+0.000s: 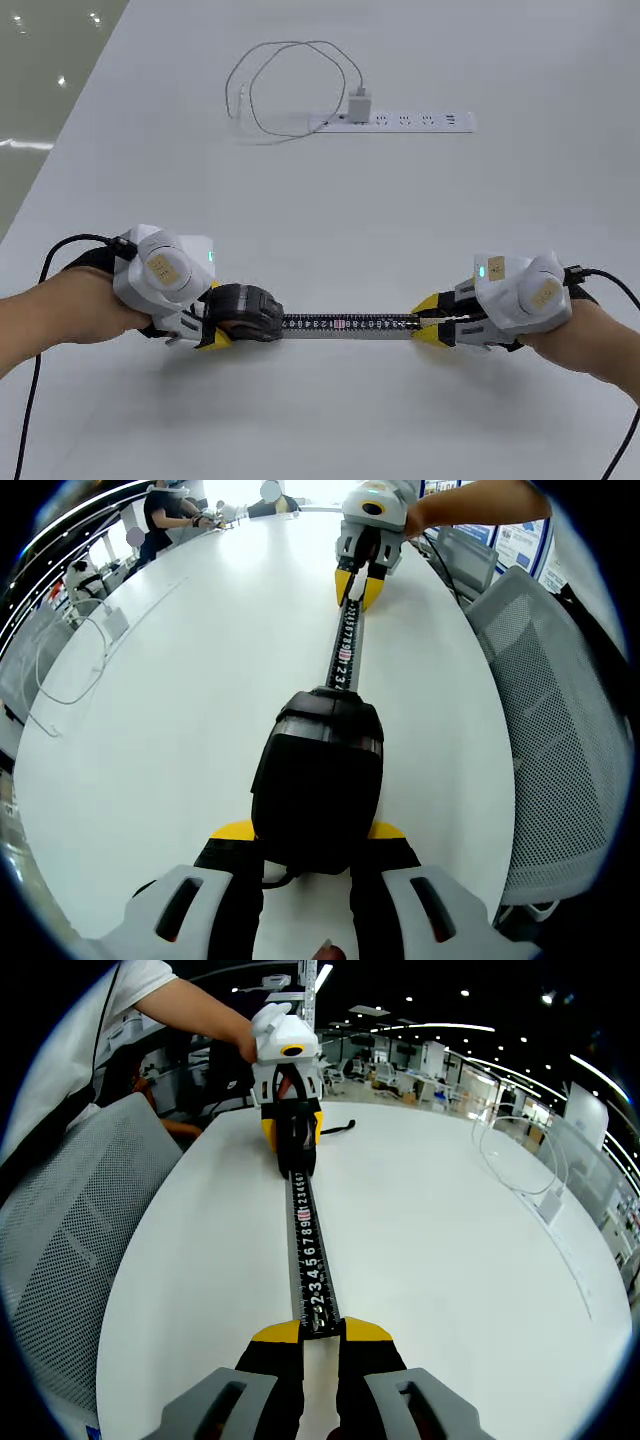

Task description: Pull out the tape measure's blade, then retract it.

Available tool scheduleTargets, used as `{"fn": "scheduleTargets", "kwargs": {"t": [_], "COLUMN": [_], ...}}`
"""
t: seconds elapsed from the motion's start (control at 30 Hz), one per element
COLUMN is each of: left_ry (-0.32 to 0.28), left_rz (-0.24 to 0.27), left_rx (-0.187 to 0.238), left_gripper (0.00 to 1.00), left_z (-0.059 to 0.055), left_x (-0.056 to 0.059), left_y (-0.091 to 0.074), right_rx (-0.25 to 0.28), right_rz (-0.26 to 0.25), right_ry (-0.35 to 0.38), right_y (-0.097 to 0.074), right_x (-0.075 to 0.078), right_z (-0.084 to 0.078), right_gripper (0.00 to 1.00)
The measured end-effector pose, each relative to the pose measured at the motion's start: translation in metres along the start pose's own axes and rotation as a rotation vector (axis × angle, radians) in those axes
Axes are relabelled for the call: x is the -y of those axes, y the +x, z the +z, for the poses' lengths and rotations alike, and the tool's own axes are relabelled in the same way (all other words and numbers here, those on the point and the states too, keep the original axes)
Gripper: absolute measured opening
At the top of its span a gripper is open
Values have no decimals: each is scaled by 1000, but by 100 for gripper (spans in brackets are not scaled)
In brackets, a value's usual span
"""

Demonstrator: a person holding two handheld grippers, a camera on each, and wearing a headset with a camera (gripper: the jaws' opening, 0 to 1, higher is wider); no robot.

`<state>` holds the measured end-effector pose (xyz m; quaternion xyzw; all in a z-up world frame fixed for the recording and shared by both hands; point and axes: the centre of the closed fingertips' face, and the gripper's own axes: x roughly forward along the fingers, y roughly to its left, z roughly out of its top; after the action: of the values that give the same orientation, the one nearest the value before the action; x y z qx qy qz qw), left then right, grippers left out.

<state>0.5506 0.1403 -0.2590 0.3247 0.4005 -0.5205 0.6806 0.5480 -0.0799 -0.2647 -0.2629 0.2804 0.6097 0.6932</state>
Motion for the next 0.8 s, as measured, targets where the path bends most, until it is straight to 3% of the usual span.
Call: {"fn": "scheduleTargets", "kwargs": {"t": [0.8], "left_ry": [3], "left_rz": [-1], "left_rx": [-5], "left_gripper": [28], "left_z": [0], "left_x": [0], "left_y": [0], "right_rx": [-42], "right_rz": [-16], "right_ry": [3], "right_y": [-21], "right_x": [3], "right_z": [-22], "right_gripper": [7]}}
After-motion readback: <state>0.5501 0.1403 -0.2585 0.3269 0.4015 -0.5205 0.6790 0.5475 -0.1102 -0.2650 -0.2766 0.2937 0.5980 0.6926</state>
